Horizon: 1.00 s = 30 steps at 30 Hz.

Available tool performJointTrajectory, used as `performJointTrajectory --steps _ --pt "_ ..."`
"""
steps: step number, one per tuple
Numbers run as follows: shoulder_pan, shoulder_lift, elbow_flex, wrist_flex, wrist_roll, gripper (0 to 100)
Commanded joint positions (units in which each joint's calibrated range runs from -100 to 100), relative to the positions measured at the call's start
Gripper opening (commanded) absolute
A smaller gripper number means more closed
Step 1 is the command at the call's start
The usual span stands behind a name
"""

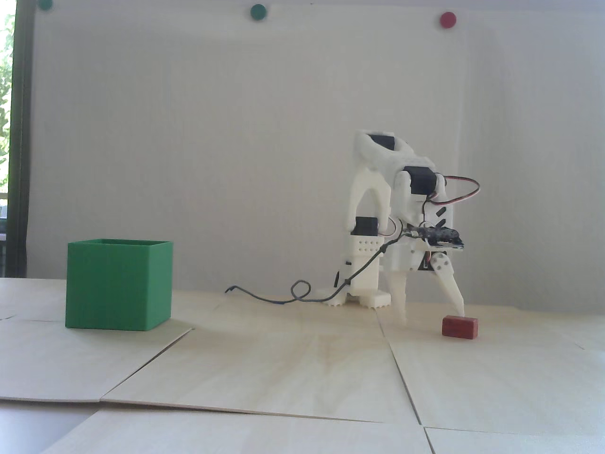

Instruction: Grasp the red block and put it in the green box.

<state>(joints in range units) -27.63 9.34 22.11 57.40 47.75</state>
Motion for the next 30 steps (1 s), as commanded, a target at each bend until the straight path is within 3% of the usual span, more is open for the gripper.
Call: performJointTrajectory --steps 1,14,19,23,30 --pt "-2.7 -1.2 -3.7 -0.4 0.7 34" --pt "-15.5 -1.3 -3.5 -0.2 0.1 34" --pt "-15.4 -1.3 -3.7 -0.2 -1.9 34" --pt "-13.8 -1.3 -4.2 -0.2 -8.6 34" --pt "-9.4 -1.2 -4.1 1.3 -26.8 34"
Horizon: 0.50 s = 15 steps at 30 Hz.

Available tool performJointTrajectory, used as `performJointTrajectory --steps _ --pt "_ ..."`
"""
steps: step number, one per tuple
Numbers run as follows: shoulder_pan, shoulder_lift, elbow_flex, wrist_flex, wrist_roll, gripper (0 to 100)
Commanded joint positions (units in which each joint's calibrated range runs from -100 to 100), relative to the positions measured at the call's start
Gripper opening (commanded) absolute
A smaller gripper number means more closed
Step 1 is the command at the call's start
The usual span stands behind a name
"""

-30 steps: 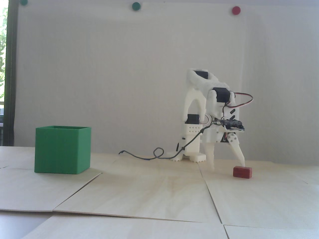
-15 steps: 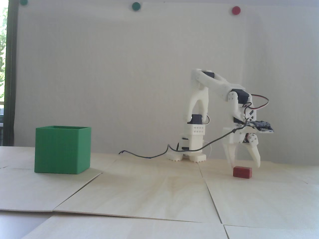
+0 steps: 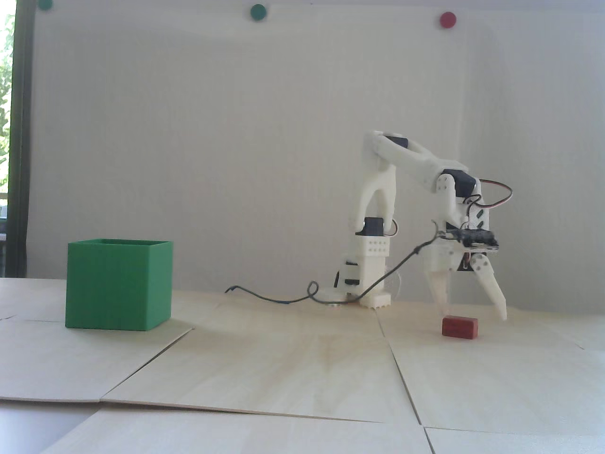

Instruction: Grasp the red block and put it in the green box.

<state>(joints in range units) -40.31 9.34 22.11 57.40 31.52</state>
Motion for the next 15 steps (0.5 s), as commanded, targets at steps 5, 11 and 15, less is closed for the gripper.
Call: performJointTrajectory --steps 5,11,15 --pt "7.2 -1.2 -4.2 5.6 -18.4 34" --pt "9.8 -1.2 -4.2 5.5 -18.8 34" --pt "9.9 -1.2 -4.2 5.5 -18.5 34"
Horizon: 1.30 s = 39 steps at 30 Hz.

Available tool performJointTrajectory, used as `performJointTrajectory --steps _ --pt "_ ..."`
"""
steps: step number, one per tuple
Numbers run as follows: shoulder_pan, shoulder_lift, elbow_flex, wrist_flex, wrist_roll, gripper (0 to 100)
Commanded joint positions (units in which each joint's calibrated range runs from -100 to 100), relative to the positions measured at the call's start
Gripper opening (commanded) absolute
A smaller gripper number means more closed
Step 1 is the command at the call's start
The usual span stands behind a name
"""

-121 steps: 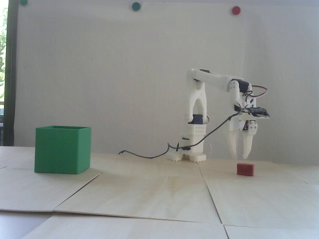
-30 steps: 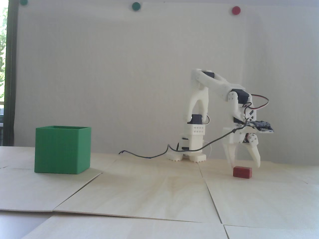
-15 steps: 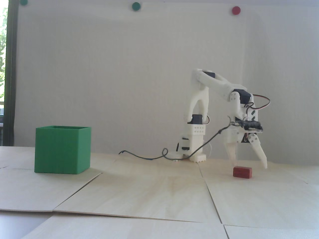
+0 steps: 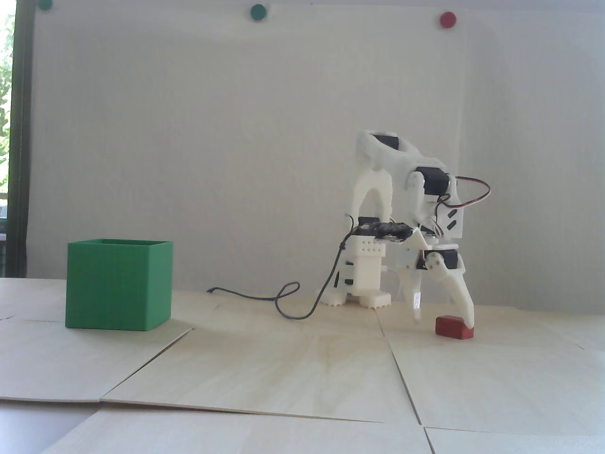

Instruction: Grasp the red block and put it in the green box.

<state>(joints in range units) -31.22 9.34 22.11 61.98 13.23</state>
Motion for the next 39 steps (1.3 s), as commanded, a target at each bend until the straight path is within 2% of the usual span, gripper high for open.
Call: performJointTrajectory --steps 1,6,13,19,23,32,36,39 --pt "0.7 -1.2 -4.2 0.9 0.4 34" --pt "0.9 -1.2 -3.9 0.8 1.5 34" --pt "0.8 -1.2 -3.9 0.8 1.6 20" --pt "0.3 -1.2 -3.6 0.8 1.6 19" --pt "0.3 -1.2 -3.5 0.8 2.9 1" --pt "1.1 -1.3 -4.9 0.8 3.0 2" --pt "6.7 -2.8 -14.7 3.2 3.1 2" --pt "14.1 -4.2 -26.0 7.8 5.4 2"
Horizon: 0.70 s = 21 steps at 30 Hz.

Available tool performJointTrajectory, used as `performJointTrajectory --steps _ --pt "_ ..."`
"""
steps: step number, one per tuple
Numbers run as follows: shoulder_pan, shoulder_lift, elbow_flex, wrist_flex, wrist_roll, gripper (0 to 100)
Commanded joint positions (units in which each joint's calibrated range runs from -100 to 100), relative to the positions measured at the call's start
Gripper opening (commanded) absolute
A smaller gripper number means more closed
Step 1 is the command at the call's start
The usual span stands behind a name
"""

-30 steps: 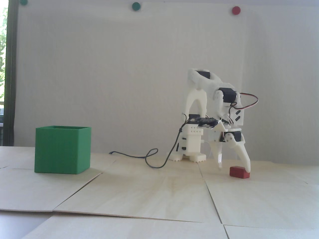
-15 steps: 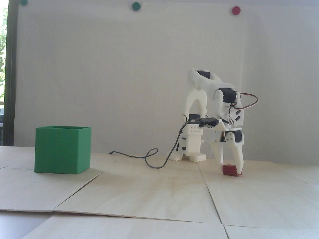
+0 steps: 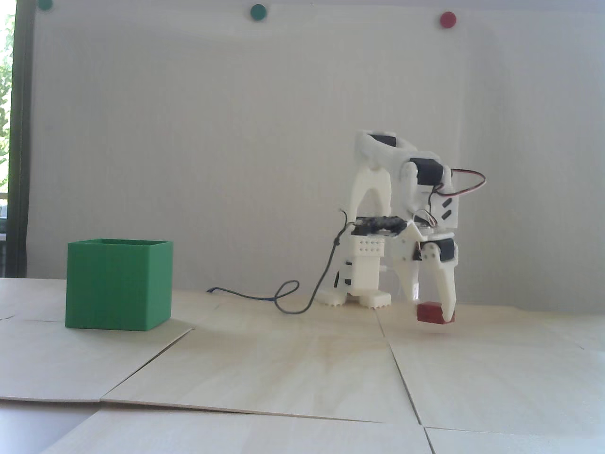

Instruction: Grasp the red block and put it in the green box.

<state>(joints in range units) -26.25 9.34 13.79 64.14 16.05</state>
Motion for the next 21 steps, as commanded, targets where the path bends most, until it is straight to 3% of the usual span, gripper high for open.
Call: performJointTrajectory --steps 1,7,11,16,21 --pt "11.9 -4.2 -22.1 7.4 3.3 2" --pt "31.1 -3.8 -47.9 11.5 4.4 2" --pt "40.7 -3.7 -56.6 10.8 5.0 2" --pt "51.7 -3.7 -59.9 -1.7 4.9 2" --pt "56.4 -0.7 -60.0 -9.6 5.2 2"
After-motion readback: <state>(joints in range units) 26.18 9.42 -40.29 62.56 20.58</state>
